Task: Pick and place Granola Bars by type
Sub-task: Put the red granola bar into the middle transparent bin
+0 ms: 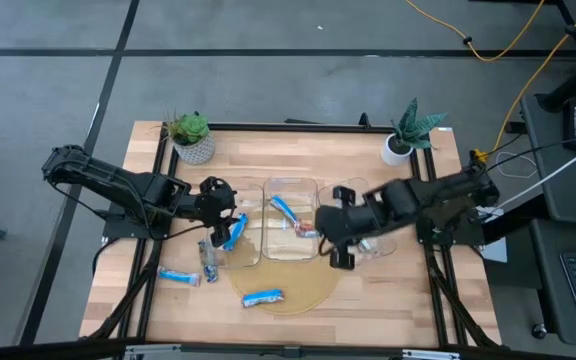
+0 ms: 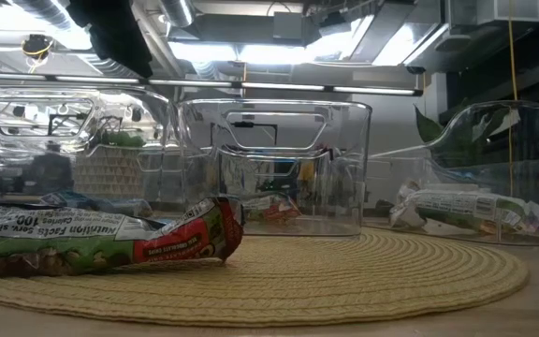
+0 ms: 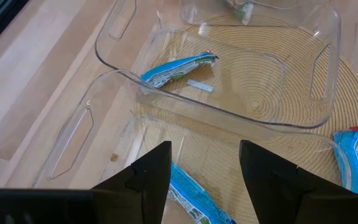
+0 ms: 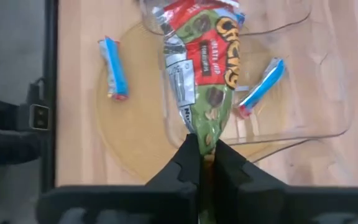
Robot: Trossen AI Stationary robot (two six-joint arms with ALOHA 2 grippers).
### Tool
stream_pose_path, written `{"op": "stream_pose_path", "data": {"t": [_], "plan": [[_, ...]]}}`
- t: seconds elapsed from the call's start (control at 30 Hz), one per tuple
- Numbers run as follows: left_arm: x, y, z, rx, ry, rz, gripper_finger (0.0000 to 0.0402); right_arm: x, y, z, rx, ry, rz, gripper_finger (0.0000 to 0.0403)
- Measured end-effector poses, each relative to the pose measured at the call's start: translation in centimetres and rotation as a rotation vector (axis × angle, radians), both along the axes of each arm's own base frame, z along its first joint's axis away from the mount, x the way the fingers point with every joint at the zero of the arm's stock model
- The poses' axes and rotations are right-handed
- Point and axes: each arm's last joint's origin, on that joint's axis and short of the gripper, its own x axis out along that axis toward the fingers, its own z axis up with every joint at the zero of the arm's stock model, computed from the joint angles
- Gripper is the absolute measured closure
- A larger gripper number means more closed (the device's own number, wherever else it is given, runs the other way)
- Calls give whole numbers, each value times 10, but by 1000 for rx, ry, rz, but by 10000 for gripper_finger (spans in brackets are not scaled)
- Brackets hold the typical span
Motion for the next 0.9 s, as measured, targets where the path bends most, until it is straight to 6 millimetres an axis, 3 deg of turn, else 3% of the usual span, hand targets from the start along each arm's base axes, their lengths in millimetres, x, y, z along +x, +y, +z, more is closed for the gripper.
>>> {"op": "stream_pose_path", "data": {"t": [0.2, 0.47, 0.63, 0.9], "plan": [[0, 0, 0, -12, -3, 13, 221, 11, -33, 1, -44, -4, 34, 360], [0, 0, 0, -29, -8, 33, 221, 22, -76, 3, -5, -35, 94, 384], [0, 0, 0, -35, -10, 40, 221, 28, -100, 6, -2, -91, 119, 370], [0, 0, 0, -46, -13, 51, 221, 30, -124, 7, 11, -122, 140, 386]]}}
